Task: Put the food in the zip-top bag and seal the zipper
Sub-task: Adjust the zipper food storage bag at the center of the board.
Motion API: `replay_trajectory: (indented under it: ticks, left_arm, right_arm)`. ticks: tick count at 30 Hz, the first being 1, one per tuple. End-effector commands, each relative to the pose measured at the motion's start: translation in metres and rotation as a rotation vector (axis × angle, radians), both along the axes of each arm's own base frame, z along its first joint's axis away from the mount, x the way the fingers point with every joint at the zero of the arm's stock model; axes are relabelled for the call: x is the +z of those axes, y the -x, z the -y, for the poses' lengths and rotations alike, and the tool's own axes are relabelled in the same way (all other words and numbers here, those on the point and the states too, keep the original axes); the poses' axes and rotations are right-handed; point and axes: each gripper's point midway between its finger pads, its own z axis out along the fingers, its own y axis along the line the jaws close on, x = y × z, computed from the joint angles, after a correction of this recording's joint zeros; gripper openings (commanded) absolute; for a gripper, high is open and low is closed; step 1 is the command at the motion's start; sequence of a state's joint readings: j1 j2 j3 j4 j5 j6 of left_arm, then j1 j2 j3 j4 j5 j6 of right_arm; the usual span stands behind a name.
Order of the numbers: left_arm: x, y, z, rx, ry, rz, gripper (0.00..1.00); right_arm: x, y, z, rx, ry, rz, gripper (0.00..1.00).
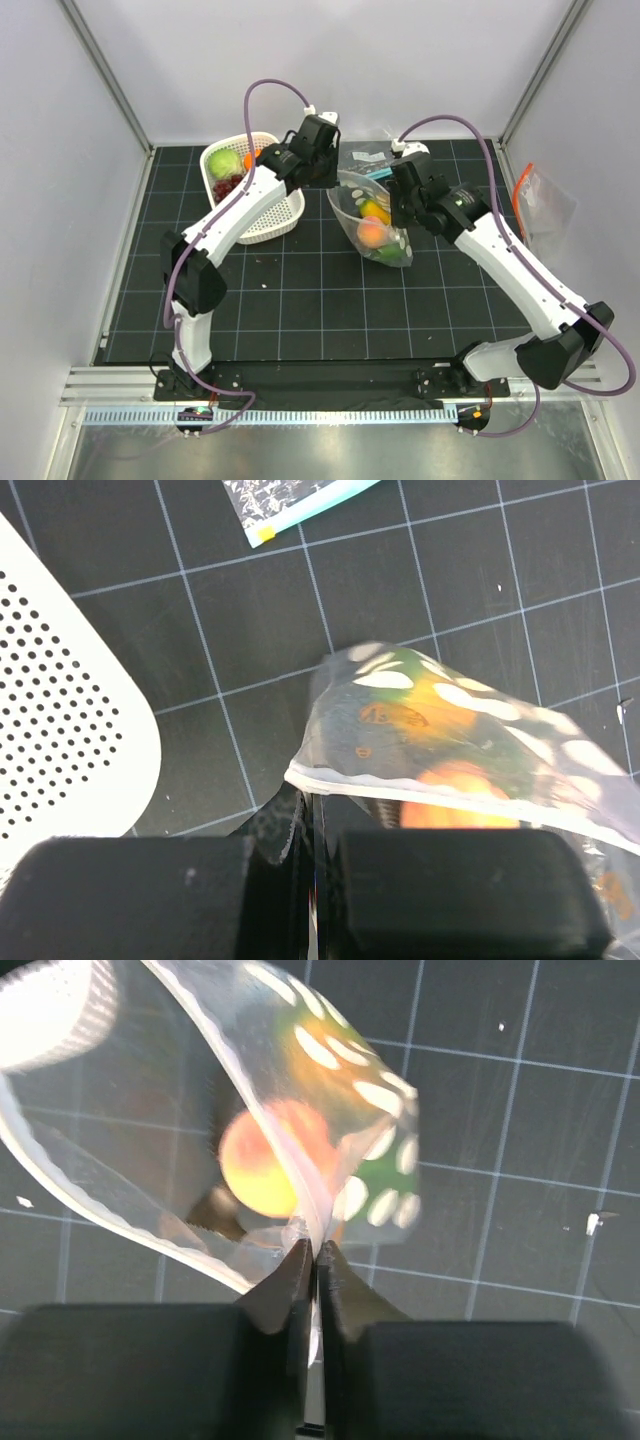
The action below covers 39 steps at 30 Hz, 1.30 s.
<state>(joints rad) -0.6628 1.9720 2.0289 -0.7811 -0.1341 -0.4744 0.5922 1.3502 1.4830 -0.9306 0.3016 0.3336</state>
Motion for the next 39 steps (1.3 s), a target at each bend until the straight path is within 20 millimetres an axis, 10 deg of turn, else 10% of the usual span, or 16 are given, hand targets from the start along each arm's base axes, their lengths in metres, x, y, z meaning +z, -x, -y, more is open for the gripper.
replay_trajectory:
  ticks: [1,4,18,28,39]
  left_arm:
    - [0.05,0.003,-0.001,-0.033,0.06,0.096,0.0]
    - [0.041,0.004,0.007,-0.062,0.072,0.078,0.0]
    - [0.034,0.003,0.005,-0.073,0.042,0.081,0.0]
    - [0.038,0.004,0.003,-0.066,0.049,0.087,0.0]
    - [0.039,0.005,0.001,-0.059,0.052,0.085,0.0]
  right_arm:
    - [-0.01,0.005,0.011,-0.002,0.064,-0.028,0.15]
    - [-0.016,0.0,0.011,-0.01,0.078,-0.021,0.33]
    - [-0.014,-0.027,-0.015,0.05,0.031,0.036,0.53]
    - [0.019,-0.024,-0.023,0.108,-0.047,0.141,0.6]
    - [-0.023,-0.032,-0.042,0.158,-0.043,0.052,0.49]
